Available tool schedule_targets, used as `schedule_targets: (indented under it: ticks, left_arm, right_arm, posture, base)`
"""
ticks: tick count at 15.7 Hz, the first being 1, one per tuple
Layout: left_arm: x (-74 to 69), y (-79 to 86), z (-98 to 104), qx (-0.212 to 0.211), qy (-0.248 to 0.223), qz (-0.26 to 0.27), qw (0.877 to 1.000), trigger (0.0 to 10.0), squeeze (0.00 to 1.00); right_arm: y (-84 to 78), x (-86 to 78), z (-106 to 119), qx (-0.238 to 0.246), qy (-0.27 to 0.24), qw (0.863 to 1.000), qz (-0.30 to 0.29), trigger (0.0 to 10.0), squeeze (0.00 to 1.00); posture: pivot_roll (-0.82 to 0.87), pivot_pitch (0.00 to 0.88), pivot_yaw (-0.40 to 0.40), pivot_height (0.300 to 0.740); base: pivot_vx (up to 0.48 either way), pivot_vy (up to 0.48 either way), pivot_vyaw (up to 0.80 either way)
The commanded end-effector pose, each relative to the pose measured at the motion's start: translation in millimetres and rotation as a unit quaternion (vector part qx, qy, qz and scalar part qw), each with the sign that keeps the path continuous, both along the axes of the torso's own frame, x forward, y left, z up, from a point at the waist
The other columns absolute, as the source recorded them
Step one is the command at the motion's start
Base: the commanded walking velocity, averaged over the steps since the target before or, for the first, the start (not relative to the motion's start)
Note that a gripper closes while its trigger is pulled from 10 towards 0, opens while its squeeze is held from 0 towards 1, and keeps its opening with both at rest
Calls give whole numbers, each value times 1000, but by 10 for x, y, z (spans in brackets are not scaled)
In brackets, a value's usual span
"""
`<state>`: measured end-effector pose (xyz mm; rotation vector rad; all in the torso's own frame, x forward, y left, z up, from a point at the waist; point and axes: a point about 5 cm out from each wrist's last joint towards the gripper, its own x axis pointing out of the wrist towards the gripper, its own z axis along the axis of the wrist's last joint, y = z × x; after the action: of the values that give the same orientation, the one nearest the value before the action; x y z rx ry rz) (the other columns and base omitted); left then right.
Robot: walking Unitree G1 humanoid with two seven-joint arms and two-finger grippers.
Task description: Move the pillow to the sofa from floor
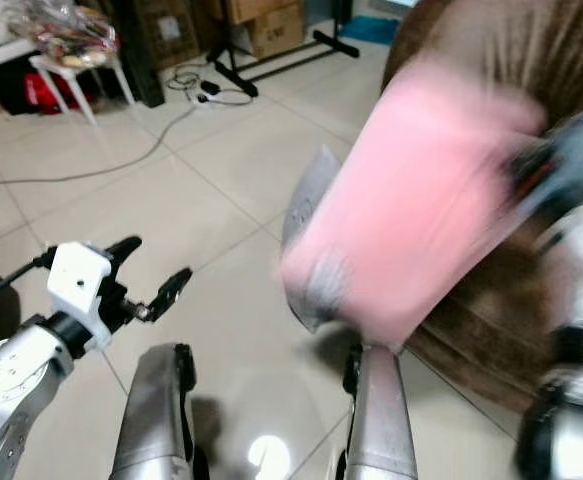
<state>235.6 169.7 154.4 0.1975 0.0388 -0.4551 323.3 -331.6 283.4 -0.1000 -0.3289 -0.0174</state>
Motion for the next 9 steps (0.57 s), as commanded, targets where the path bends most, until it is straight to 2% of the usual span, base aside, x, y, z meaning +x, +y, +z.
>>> schedule_targets:
  ticks: [1,3,4,5,6,7,9]
  left_arm:
    - [16,22,57,6,-15,11,1000,10000,541]
    - [33,43,83,8,-23,19,1000,10000,541]
    - [43,75,97,12,-25,24,999,10000,541]
    - [52,109,84,19,-24,28,999,10000,541]
    - [64,132,63,28,-23,31,999,10000,541]
    - [69,133,62,28,-23,32,999,10000,541]
    - [91,144,80,30,-30,37,998,10000,537]
  right_arm:
    - [-153,-173,416,1,-80,996,-44,0,0]
    - [-238,-254,680,8,-114,990,-89,0,0]
    - [-224,-263,832,5,-124,987,-103,0,0]
    - [-30,-147,802,-52,-87,991,-82,0,0]
    - [343,60,552,-120,-23,992,-25,0,0]
    - [432,116,467,-120,-12,993,-12,0,0]
    - [612,247,312,-89,3,996,-5,0,0]
  posture:
    - [-74,0,41,462]
    - [-65,0,32,462]
    - [-63,0,30,462]
    - [-62,0,23,462]
    - [-59,0,19,462]
    - [-57,0,15,462]
    - [-46,0,3,462]
  base:
    - [0,0,0]
    - [0,0,0]
    - [0,0,0]
    - [0,0,0]
    - [0,0,0]
    - [0,0,0]
    - [0,0,0]
